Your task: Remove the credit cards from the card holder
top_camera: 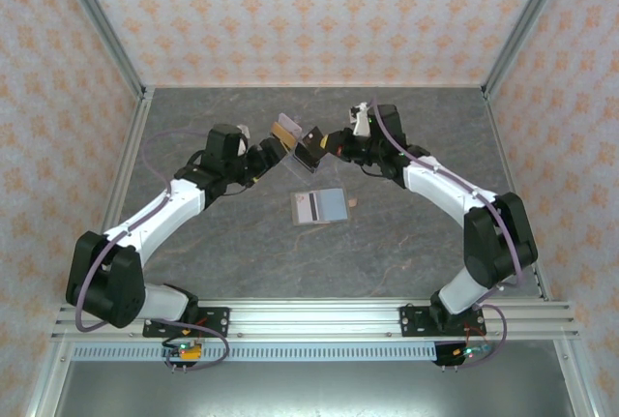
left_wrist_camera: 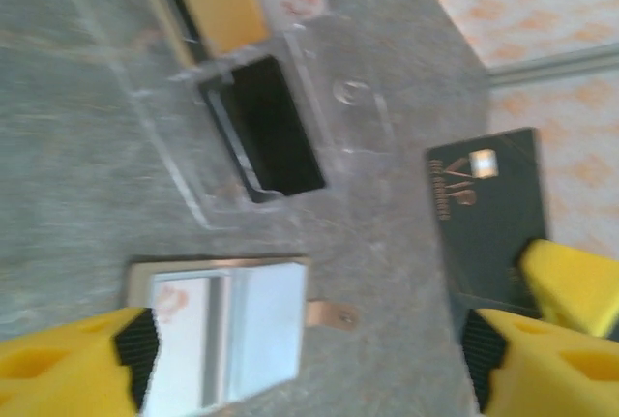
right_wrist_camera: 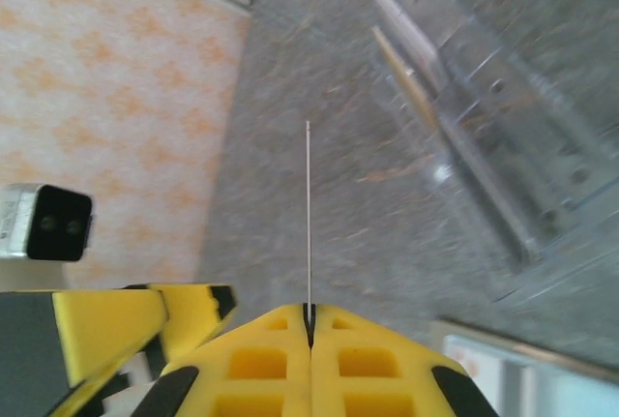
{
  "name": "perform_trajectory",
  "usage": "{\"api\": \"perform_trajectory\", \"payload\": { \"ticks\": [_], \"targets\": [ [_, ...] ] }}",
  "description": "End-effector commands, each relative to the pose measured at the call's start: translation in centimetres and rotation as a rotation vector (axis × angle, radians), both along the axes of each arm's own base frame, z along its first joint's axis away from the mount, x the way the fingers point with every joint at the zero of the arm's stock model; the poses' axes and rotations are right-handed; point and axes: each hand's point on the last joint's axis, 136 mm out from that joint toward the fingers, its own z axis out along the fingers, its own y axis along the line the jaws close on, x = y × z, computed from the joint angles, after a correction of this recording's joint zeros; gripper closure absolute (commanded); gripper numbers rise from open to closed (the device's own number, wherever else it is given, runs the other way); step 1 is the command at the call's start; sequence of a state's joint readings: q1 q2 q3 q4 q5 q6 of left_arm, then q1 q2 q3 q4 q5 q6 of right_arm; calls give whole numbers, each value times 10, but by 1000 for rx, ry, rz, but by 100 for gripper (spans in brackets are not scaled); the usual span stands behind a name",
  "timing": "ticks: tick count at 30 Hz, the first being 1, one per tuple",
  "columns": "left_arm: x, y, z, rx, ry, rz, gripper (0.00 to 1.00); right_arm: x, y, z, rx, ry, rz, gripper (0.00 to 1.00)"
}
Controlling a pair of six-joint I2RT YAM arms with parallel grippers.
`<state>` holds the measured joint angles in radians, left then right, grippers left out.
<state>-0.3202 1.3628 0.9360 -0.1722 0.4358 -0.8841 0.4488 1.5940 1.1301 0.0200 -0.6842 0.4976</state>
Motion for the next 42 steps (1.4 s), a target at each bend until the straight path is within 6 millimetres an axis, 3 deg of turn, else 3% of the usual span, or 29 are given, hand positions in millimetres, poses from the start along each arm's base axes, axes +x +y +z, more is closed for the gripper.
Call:
{"api": "perform_trajectory", "payload": {
  "ticks": [1, 5, 15, 42],
  "targets": [
    [-9, 40, -21, 241, 54, 65, 8, 11, -3, -2, -240, -197, 39, 100],
    [-13, 58, -39, 333, 110, 102, 4, 15, 12, -14, -400, -335, 124, 100],
    [-13, 69, -66, 330, 216, 62, 0, 40, 39, -38, -559, -504, 231, 100],
    [-7, 49, -81, 266, 256, -29, 0, 59, 40, -75, -690, -549, 274, 99]
  ]
}}
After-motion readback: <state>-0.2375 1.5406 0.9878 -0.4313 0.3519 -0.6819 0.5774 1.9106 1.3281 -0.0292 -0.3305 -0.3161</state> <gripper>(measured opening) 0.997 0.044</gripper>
